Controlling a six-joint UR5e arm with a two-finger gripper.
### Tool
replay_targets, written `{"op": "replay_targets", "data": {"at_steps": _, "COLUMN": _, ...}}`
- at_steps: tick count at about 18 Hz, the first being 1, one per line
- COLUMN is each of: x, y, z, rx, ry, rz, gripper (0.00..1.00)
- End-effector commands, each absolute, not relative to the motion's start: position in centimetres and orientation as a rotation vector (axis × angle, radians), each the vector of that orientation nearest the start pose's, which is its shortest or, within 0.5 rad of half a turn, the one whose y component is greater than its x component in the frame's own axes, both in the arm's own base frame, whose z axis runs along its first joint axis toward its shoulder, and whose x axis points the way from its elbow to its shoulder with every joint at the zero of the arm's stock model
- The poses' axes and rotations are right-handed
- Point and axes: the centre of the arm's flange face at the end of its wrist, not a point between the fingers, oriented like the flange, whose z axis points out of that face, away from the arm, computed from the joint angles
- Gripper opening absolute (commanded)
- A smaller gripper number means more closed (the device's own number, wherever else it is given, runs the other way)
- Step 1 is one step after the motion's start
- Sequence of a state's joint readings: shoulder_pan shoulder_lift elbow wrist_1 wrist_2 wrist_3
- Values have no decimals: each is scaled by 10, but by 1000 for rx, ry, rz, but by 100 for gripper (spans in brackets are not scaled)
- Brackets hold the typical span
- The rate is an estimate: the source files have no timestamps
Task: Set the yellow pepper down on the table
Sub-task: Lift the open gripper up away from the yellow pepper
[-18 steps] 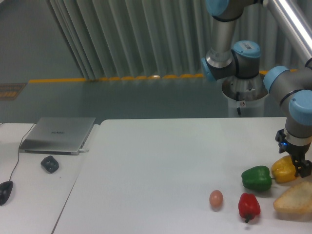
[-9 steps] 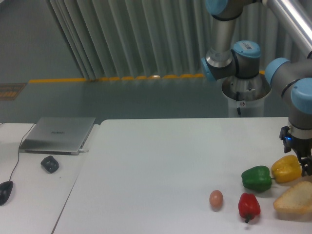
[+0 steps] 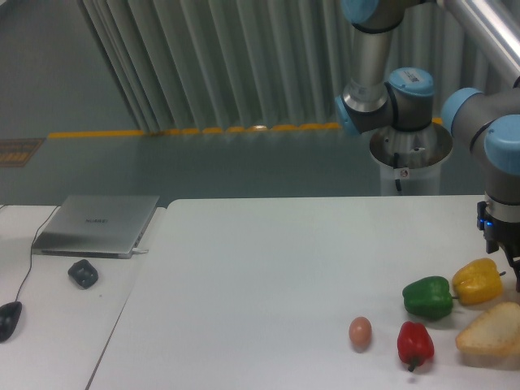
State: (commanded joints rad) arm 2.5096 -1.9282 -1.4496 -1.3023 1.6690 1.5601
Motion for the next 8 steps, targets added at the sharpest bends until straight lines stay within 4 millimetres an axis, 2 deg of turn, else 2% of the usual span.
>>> {"op": "replay_targets", "data": {"at_steps": 8, "x": -438, "y": 474, "z": 374, "rx": -3065, "ry": 976, "rz": 101, "gripper": 100}}
